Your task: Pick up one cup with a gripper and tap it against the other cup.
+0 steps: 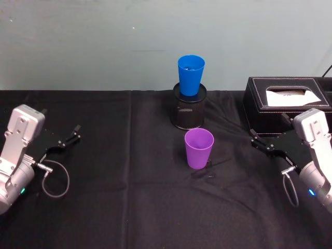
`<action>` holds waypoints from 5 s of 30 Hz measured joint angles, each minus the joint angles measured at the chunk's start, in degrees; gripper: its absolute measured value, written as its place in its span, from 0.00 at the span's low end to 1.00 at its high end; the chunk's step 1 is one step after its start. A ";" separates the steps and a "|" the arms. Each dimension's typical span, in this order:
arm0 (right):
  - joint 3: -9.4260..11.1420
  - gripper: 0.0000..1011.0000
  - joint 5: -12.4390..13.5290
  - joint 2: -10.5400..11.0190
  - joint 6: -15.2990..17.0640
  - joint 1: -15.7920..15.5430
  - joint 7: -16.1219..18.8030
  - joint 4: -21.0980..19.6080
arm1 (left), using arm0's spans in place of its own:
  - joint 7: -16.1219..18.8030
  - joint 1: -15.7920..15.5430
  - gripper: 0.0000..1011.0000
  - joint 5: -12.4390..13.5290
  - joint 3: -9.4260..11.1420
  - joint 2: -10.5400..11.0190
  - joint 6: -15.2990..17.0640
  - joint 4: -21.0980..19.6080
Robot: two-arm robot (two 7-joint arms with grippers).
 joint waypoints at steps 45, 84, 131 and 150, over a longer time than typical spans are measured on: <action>-2.69 0.99 2.07 -13.11 -2.30 -1.18 8.65 3.27 | 0.00 0.00 0.99 0.00 0.00 0.00 0.00 0.00; 4.73 0.71 1.91 -14.33 9.43 -3.51 10.60 -11.30 | 0.00 0.00 0.99 0.00 0.00 0.00 0.00 0.00; 4.65 0.71 1.97 -14.29 9.48 -3.51 10.58 -11.35 | 0.00 0.00 0.99 0.00 0.00 0.00 0.00 0.00; 4.66 0.71 1.97 -14.29 9.49 -3.52 10.57 -11.36 | 0.00 0.00 0.99 0.00 0.00 0.00 0.00 0.00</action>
